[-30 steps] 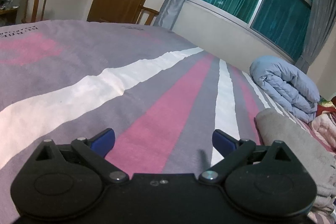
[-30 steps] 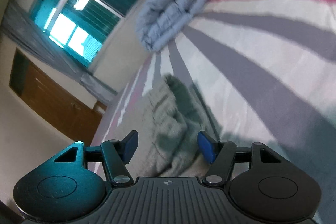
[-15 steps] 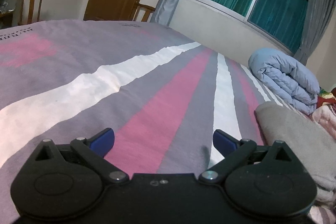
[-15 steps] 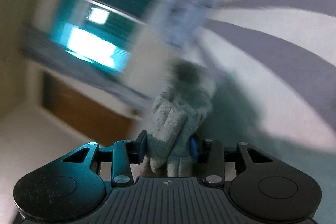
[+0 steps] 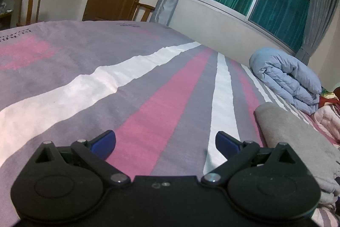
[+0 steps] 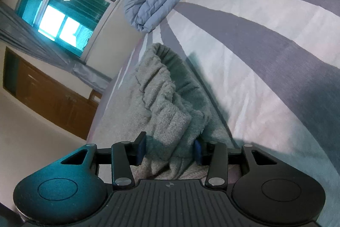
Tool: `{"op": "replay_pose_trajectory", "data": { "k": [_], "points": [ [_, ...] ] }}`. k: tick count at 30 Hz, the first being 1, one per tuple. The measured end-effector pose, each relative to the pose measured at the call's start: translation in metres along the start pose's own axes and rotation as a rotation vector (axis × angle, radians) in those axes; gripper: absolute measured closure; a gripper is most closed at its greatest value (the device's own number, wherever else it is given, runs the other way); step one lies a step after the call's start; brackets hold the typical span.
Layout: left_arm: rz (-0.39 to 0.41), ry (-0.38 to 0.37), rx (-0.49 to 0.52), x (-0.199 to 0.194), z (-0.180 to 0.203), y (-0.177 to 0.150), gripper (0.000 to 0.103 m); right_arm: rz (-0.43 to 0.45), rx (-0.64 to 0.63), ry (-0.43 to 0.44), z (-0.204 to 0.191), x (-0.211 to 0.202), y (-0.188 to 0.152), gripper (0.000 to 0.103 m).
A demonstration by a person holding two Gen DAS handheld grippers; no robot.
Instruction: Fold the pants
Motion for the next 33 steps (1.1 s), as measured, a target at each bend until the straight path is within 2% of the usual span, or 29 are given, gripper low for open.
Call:
{"op": "replay_pose_trajectory", "data": {
  "k": [15,16,19,21,23,24,26,28,30,33],
  "points": [
    [-0.007,0.004,0.002,0.001,0.0,0.001,0.008,-0.004,-0.028,-0.011,-0.001,0.001,0.0,0.057],
    [-0.007,0.004,0.002,0.001,0.0,0.001,0.008,0.008,-0.011,0.0,0.0,-0.001,0.001,0.058],
    [-0.008,0.002,0.003,0.001,0.0,0.001,0.008,0.105,0.016,0.112,-0.005,-0.018,0.008,0.059],
    [-0.009,0.004,0.002,0.001,0.001,0.001,0.008,0.094,-0.009,0.071,-0.005,-0.017,0.008,0.059],
    [-0.009,0.004,0.0,0.001,0.001,0.001,0.008,-0.008,-0.005,-0.019,0.006,0.001,0.002,0.059],
    [-0.011,-0.001,-0.002,0.001,0.002,0.002,0.008,-0.001,0.022,-0.005,0.01,0.001,0.002,0.059],
    [-0.006,-0.014,0.007,-0.001,0.006,0.002,0.008,0.009,0.038,0.027,0.009,-0.006,0.007,0.053],
    [0.002,-0.034,0.032,-0.004,0.012,0.003,0.008,0.074,0.012,0.002,0.006,-0.023,0.01,0.046],
    [0.011,-0.064,0.046,-0.008,0.019,0.003,0.008,0.124,0.004,-0.03,0.009,-0.037,0.015,0.046],
    [-0.012,-0.151,0.062,-0.01,0.034,0.001,0.008,0.159,0.011,-0.003,0.012,-0.051,0.022,0.046]
  ]
}}
Point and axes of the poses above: each gripper's, at about its wrist camera, not at the fingertips, and x roughly the way its jaws point, z to its right, y to its top, the point moved 4 cm from there along x, roughly the way its jaws point, and after that the axes turned 4 degrees about -x, right-handed, at the moved point
